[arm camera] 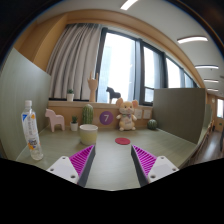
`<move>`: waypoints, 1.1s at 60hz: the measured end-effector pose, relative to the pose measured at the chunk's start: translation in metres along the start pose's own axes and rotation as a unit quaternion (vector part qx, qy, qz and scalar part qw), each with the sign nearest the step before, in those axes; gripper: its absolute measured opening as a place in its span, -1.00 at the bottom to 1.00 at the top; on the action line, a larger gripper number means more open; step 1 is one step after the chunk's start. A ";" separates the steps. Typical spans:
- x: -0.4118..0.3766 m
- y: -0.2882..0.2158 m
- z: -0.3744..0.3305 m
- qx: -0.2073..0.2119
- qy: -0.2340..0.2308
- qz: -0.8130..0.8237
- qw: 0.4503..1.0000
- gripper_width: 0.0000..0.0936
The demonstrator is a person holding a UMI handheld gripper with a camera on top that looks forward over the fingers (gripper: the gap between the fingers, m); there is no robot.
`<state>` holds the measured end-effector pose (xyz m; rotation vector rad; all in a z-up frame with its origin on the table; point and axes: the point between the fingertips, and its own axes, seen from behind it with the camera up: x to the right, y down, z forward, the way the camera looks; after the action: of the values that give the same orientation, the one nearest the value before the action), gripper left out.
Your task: Pour water
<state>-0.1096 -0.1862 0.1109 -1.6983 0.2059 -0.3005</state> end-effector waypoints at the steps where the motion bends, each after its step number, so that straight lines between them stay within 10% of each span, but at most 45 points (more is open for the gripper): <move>1: -0.012 0.001 -0.004 -0.001 -0.009 0.000 1.000 0.56; 26: -0.223 -0.007 -0.059 0.015 -0.214 0.012 0.977 0.58; 57: -0.324 -0.035 0.017 0.017 -0.252 -0.001 0.968 0.56; 66: -0.321 -0.032 0.030 0.019 -0.240 -0.017 0.970 0.16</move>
<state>-0.4064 -0.0554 0.1133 -1.6850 -0.1858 0.0865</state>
